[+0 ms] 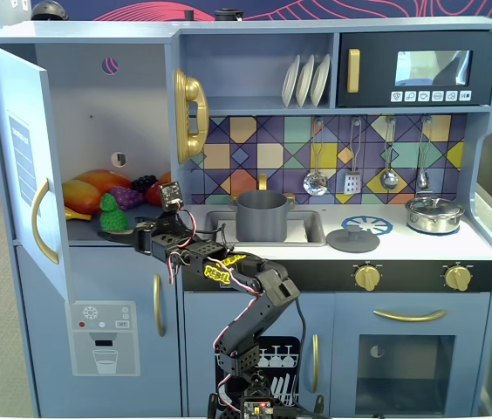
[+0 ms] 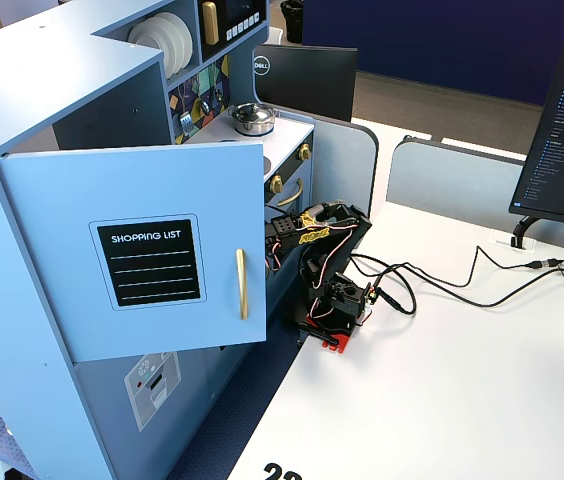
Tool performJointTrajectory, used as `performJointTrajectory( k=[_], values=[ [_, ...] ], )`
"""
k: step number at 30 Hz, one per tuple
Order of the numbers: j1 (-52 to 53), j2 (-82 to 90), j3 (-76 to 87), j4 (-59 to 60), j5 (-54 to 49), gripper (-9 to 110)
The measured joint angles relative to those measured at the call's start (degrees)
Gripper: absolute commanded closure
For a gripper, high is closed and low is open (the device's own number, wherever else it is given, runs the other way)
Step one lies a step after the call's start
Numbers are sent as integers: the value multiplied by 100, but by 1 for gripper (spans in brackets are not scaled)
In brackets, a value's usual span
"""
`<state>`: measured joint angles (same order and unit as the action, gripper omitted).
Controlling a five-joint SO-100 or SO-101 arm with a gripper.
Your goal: Pick up the green pineapple from the left cabinet and place it in the gray recipient
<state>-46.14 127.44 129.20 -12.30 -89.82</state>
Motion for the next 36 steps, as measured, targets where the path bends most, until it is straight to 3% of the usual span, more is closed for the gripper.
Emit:
performJointTrajectory(
  k=[32, 34, 36],
  values=[
    [211, -2777, -2443, -141, -193, 56],
    [211, -2918, -2575, -141, -193, 62],
    [211, -3015, -2663, -141, -220, 79]
  ],
)
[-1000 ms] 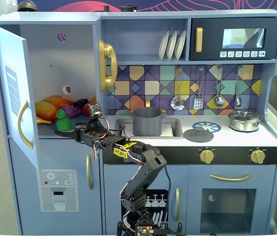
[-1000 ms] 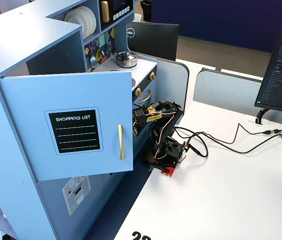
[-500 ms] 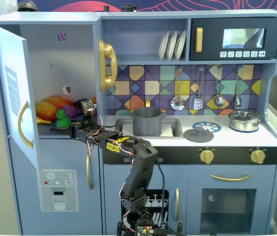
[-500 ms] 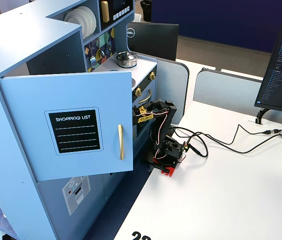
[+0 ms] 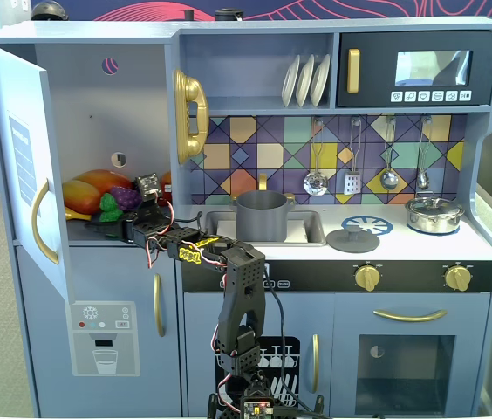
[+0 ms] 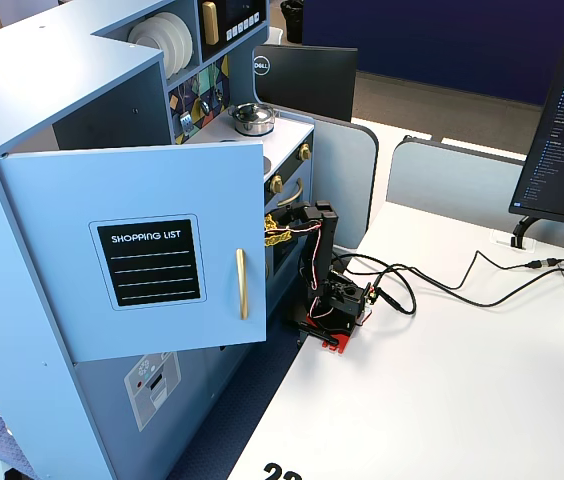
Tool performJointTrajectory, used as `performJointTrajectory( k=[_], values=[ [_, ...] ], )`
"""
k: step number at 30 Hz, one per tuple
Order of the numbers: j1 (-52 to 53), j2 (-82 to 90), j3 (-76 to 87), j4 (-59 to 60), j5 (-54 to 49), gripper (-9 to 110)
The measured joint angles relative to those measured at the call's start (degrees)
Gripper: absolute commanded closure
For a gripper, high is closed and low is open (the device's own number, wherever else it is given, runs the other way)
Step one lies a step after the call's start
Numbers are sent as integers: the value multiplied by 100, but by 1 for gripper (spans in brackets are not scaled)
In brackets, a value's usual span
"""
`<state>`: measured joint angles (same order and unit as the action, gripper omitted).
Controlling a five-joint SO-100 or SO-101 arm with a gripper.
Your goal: Pick up the green pineapple from the left cabinet and place it in the gray recipient
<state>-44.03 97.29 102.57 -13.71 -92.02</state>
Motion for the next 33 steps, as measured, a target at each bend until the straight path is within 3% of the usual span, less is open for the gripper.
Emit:
performJointTrajectory(
  k=[1, 3, 8, 11, 17, 23, 27, 33],
  values=[
    [0, -35, -18, 0, -53, 90],
    [0, -53, -35, 0, -237, 102],
    [-97, 105, 53, 176, -308, 102],
    [-272, 782, 316, 896, -299, 102],
    [-853, 3419, 1292, 3252, -598, 102],
    [-1090, 6144, 1881, 4614, -659, 102],
    [-439, 7356, 1881, 5212, -598, 102],
    [1714, 7778, 1705, 5423, 44, 102]
  ],
)
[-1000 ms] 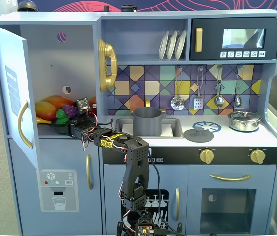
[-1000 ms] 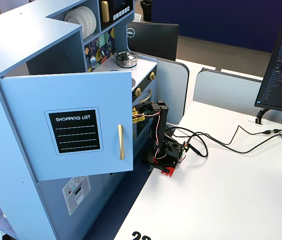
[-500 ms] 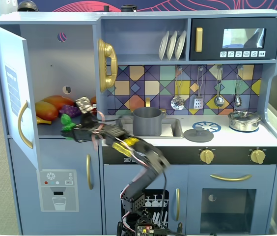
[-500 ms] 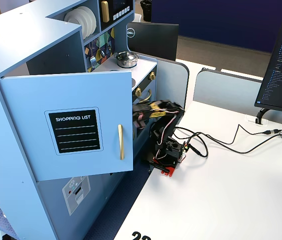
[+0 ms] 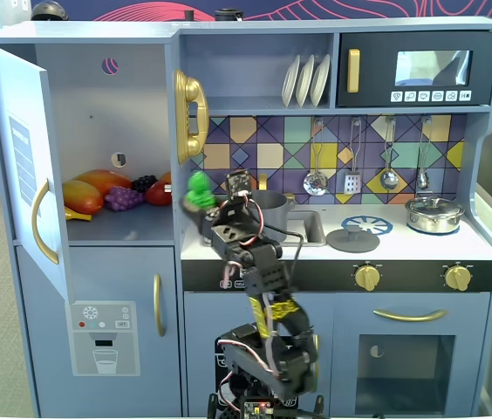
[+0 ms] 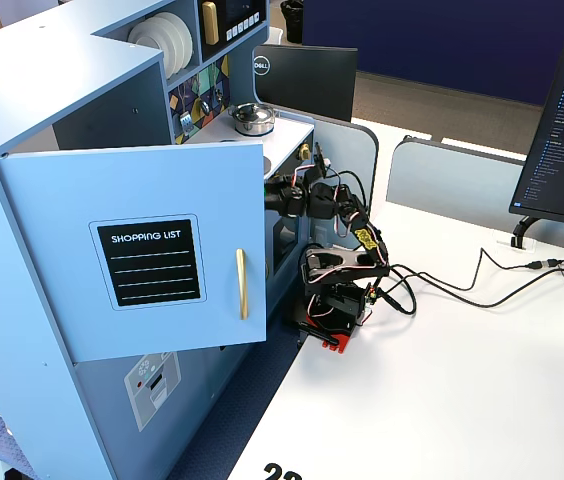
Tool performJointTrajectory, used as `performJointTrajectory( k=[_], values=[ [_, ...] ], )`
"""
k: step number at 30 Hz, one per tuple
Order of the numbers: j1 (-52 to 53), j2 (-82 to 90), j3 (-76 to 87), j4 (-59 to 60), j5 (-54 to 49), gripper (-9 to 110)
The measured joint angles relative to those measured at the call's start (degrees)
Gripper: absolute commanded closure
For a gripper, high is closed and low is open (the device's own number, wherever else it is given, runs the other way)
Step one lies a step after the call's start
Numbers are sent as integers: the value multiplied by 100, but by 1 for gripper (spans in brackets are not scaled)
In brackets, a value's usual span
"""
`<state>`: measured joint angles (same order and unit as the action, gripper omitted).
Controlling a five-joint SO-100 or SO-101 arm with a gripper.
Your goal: Pick up the green pineapple from the left cabinet and place it in the gray recipient
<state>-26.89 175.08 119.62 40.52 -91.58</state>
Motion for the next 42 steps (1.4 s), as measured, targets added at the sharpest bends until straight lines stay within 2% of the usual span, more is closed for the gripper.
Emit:
performJointTrajectory(
  k=[4, 9, 17, 27, 28, 32, 42],
  values=[
    [1213, -677, -360, -396, 53, 102],
    [2118, -2347, -1090, -1055, 62, 102],
    [2584, -4939, -2505, -1371, 18, 102],
    [2821, -6223, -3138, -1187, -185, 101],
    [2830, -6311, -3138, -1187, -220, 98],
    [2856, -6609, -3313, -1134, -176, 65],
    [2936, -6662, -3560, -896, -290, 65]
  ],
)
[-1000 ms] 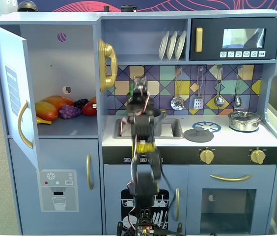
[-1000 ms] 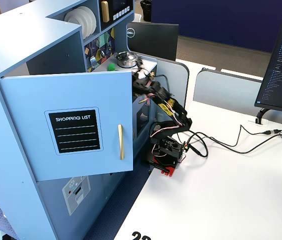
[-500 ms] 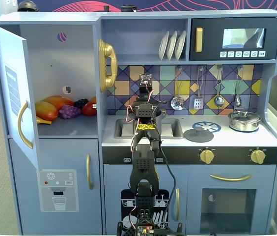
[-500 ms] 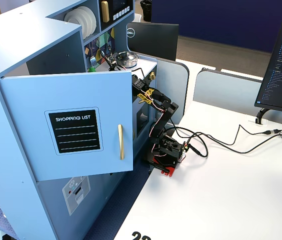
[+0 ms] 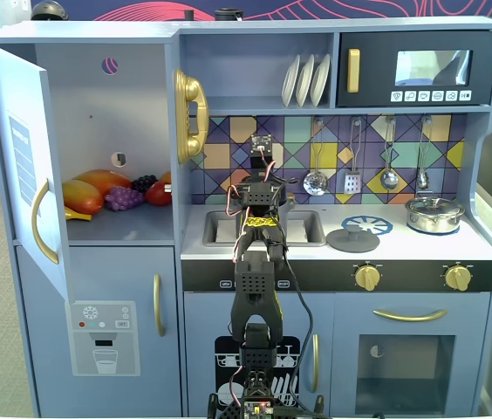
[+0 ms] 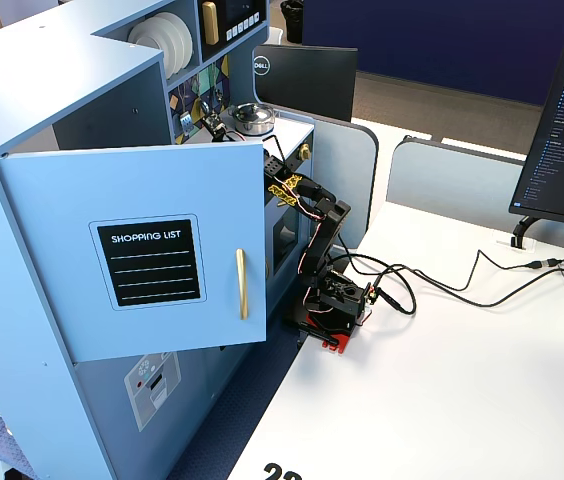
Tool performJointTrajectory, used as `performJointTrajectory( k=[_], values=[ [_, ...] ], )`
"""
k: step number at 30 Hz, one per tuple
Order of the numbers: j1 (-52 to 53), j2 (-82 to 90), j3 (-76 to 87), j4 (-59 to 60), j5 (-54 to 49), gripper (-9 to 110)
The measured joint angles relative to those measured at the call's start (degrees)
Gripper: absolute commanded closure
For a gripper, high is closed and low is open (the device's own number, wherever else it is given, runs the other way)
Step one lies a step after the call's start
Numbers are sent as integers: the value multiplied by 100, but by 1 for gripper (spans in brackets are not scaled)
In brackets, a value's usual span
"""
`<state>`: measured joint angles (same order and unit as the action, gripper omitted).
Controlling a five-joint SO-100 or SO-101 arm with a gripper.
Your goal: Pick up the green pineapple from the left cabinet and place it in the gray recipient
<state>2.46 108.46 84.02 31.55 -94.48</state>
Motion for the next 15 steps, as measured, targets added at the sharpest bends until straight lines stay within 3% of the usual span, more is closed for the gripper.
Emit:
performJointTrajectory(
  k=[5, 11, 15],
  values=[
    [-53, 817, -316, 1204, 79, 82],
    [-229, 3111, -220, 4579, 246, 101],
    [-220, 4825, 1301, 5634, 492, 101]
  ],
)
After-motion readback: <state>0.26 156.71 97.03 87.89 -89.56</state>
